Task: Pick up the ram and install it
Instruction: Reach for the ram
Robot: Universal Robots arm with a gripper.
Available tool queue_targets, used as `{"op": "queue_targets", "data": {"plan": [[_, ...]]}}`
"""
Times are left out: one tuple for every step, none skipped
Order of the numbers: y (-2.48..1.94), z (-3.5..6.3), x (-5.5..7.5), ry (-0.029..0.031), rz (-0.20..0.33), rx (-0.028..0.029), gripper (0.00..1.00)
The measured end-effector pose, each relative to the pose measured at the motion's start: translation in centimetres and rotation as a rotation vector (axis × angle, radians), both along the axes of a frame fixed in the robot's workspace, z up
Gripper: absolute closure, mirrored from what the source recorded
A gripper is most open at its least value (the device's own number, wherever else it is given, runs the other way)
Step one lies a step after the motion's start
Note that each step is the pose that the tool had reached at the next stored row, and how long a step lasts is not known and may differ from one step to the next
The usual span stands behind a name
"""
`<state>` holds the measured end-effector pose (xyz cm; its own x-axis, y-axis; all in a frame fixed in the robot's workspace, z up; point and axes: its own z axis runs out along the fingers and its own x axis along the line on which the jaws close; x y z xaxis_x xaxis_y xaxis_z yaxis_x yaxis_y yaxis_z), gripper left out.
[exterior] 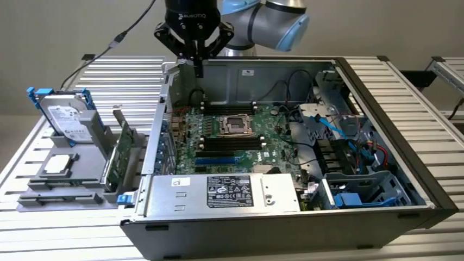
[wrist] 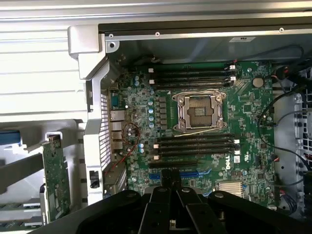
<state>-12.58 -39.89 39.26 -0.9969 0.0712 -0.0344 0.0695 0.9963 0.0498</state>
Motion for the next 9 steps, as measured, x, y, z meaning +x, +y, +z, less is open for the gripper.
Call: {"op": "queue_targets", "data": {"plan": [[-0.04,-0.03,-0.4,0.0015,0.000,0.0000,0.89],[-0.09,-0.07,-0.8,0.0029,0.000,0.0000,0.89],[-0.15,-0.10,-1.2,0.0042,0.000,0.0000,0.89],[-0.21,-0.15,-1.6,0.0050,0.000,0.0001,0.89],[-0.27,-0.19,-2.0,0.0055,0.000,0.0001,0.89],[-0.33,-0.24,-2.5,0.0059,0.000,0.0000,0.89],[-0.38,-0.31,-2.9,0.0066,0.000,0.0000,0.89],[-0.41,-0.42,-3.3,0.0071,0.000,-0.0001,0.89],[-0.46,-0.53,-3.7,0.0073,0.000,-0.0002,0.89]]}}
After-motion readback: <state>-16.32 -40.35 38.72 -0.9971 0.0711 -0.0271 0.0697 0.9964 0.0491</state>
